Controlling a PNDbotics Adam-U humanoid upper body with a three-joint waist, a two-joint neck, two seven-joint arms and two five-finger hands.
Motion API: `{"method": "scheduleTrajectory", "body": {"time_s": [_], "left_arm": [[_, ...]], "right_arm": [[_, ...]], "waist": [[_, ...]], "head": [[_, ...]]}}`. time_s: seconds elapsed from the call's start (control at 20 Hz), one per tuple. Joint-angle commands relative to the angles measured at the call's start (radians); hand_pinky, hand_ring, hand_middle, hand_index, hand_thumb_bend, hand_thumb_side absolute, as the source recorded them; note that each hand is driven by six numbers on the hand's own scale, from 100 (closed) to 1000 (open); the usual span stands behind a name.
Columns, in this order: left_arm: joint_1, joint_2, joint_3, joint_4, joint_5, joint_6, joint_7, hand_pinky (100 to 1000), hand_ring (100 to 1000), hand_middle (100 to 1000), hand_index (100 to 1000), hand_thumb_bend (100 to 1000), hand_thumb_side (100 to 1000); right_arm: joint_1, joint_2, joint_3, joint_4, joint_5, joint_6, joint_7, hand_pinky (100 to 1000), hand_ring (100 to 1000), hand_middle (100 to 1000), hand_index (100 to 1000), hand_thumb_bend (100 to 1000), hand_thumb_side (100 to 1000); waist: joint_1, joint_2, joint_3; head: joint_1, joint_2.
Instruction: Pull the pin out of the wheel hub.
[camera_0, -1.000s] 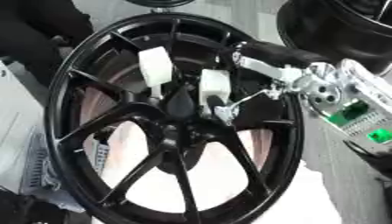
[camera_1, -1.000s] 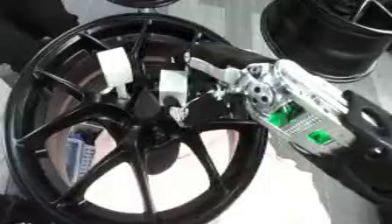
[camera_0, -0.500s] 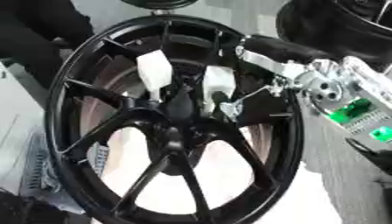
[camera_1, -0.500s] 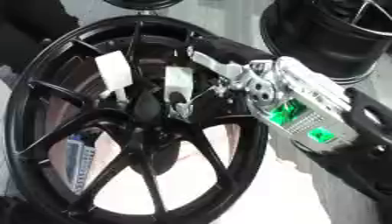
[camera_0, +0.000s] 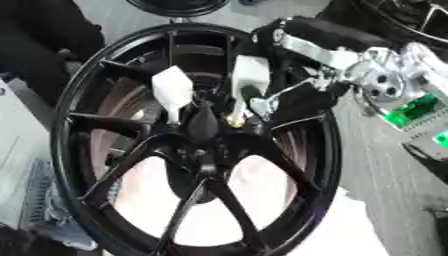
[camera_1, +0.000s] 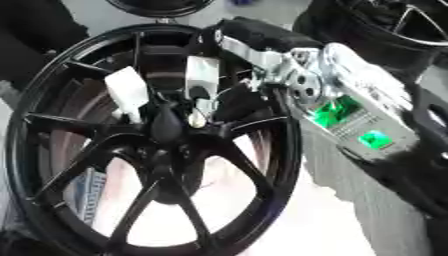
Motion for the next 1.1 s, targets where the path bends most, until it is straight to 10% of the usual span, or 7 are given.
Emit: {"method": "scheduleTrajectory", "body": {"time_s": [0.05, 0.65, 1.1], "left_arm": [[-0.007, 0.028, 0.019, -0.005, 0.005, -0.001, 0.006, 608, 470, 498, 664, 169, 264], [0.006, 0.022, 0.037, 0.016, 0.018, -0.003, 0.029, 608, 468, 498, 663, 172, 268], [0.024, 0.022, 0.051, 0.015, 0.017, -0.004, 0.049, 608, 466, 497, 663, 174, 270]], "right_arm": [[-0.031, -0.045, -0.042, -0.007, 0.000, 0.106, 0.117, 706, 477, 382, 564, 100, 192], [0.111, -0.266, -0.339, -0.007, -0.024, 0.193, -0.060, 638, 465, 366, 554, 100, 123], [0.568, -0.526, -0.588, -0.007, -0.183, 0.194, -0.334, 758, 511, 420, 620, 100, 159]], "waist": [[0.019, -0.025, -0.005], [0.034, -0.037, -0.034], [0.036, -0.021, -0.061]], "head": [[-0.004, -0.019], [-0.024, -0.061], [0.021, -0.062]]}}
